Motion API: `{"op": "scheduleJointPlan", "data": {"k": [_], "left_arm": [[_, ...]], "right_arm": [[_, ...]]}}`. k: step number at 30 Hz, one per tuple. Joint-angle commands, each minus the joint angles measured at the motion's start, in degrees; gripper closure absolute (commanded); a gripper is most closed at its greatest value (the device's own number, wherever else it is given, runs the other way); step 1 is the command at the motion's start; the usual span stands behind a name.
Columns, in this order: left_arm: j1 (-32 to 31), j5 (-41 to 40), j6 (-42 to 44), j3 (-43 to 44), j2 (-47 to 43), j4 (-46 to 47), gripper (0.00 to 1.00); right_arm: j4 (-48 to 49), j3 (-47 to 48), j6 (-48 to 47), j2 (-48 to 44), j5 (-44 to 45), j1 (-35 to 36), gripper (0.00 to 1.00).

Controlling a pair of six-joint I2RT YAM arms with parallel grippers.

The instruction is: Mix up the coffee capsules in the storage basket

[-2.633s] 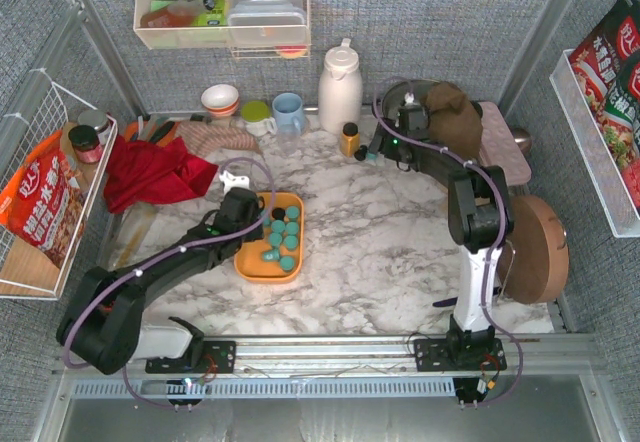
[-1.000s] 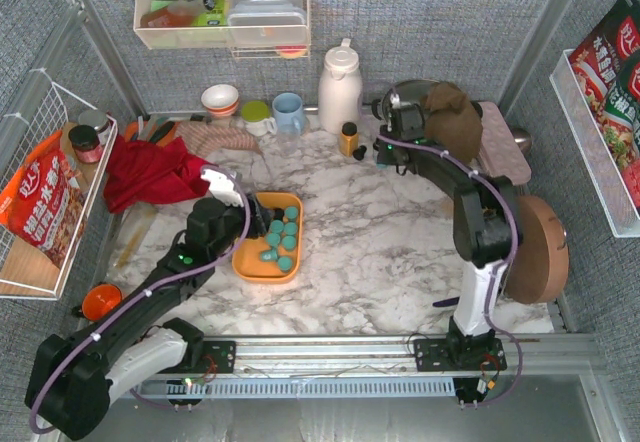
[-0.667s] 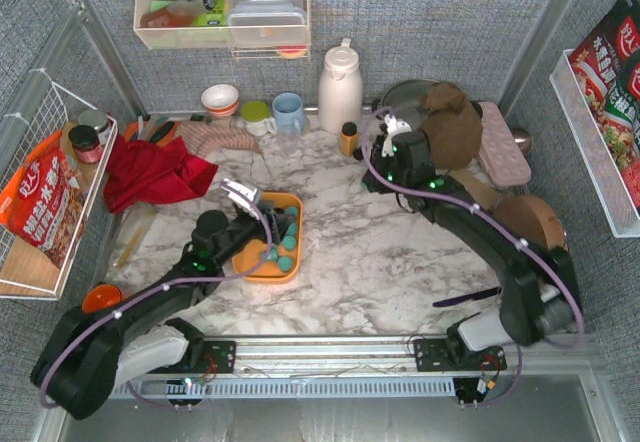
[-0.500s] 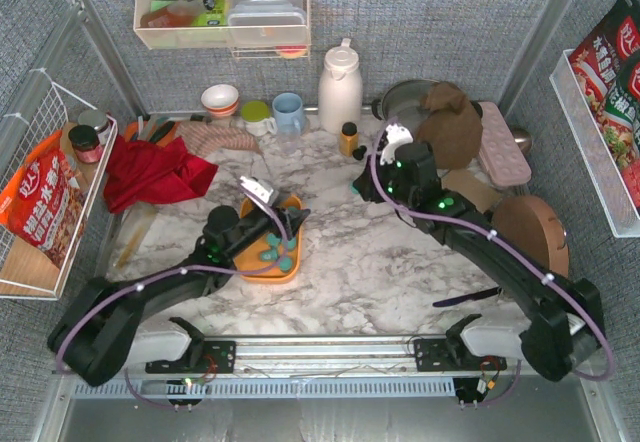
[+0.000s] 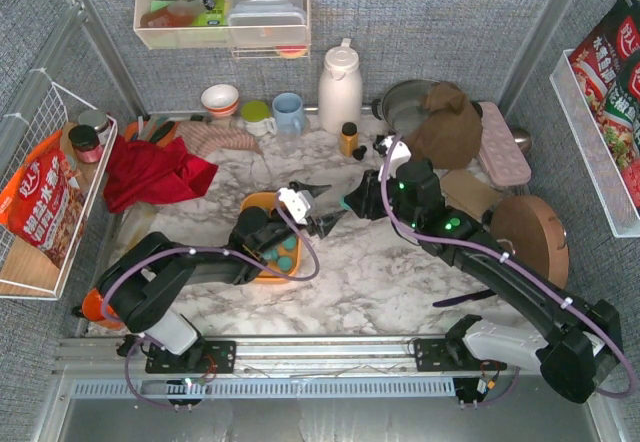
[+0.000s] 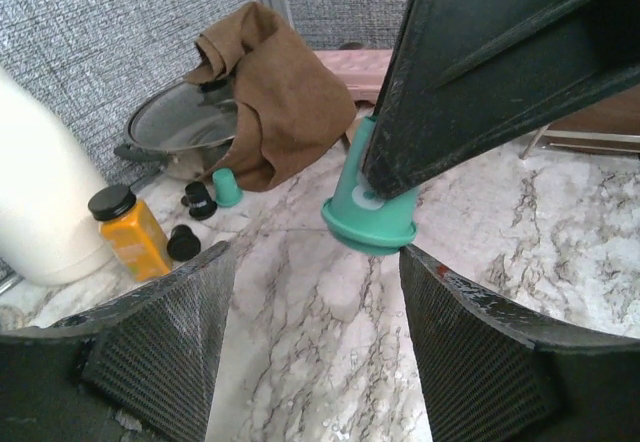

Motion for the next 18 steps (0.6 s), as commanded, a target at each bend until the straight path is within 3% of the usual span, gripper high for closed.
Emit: {"op": "scheduleJointPlan", "data": {"k": [1, 11, 15, 18], "left_arm": [[-1.0, 0.2, 2.2, 1.4, 1.4, 5.5, 0.25], [-2.9, -0.6, 4.7, 3.1, 2.8, 5.7, 0.31], [-3.4, 0.5, 5.9, 3.2, 2.6, 4.6, 0.47], [-3.5, -0.1, 6.4, 2.3, 2.0, 3.4, 0.58]], "right_arm": [[1.7, -0.4, 2.1, -0.8, -3.0, 0.3, 0.84], [1.8, -0.2, 2.9, -0.4, -4.8, 0.3, 0.84], [2.0, -0.2, 3.0, -0.2, -4.9, 0.3, 0.82], [2.1, 0.1, 3.1, -0.2, -4.4, 0.3, 0.66]]}}
